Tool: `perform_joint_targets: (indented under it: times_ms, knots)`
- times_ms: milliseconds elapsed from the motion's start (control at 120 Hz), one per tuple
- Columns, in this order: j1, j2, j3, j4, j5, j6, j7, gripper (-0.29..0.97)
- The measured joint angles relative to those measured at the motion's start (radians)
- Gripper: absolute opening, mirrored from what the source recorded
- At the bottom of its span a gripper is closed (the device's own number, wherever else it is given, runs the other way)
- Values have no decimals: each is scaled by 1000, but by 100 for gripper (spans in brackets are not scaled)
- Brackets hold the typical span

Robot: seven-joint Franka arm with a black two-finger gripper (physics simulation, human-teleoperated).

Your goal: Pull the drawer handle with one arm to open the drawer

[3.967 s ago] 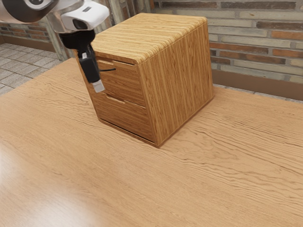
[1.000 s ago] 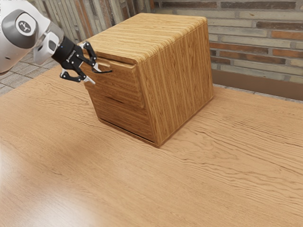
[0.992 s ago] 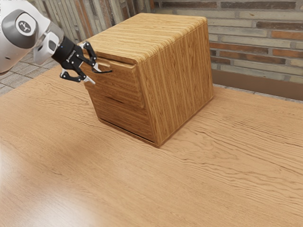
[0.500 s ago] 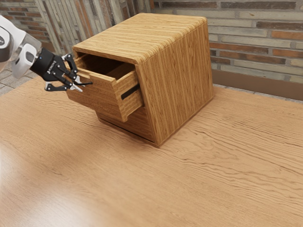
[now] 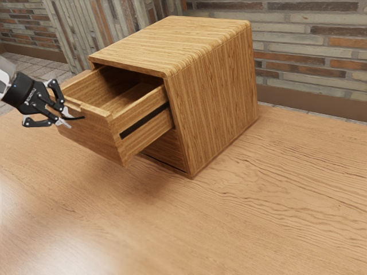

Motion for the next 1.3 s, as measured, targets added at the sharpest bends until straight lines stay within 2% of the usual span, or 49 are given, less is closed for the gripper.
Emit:
perform_joint_targets:
  times_ms: [117,250,475,633,942,1217,1300]
  knots:
    - [-19,-17,1,-13,51,2,1,-10]
    - [-24,-107,2,-71,86,0,1,-9]
    - [-13,-192,5,-153,99,7,4,-13]
    - [-15,-244,6,-194,115,11,9,-11]
    - [-14,-252,9,-205,125,8,13,-11]
    - [-17,-270,32,-189,207,0,6,-9]
    - [-17,-270,33,-188,217,-4,2,-1]
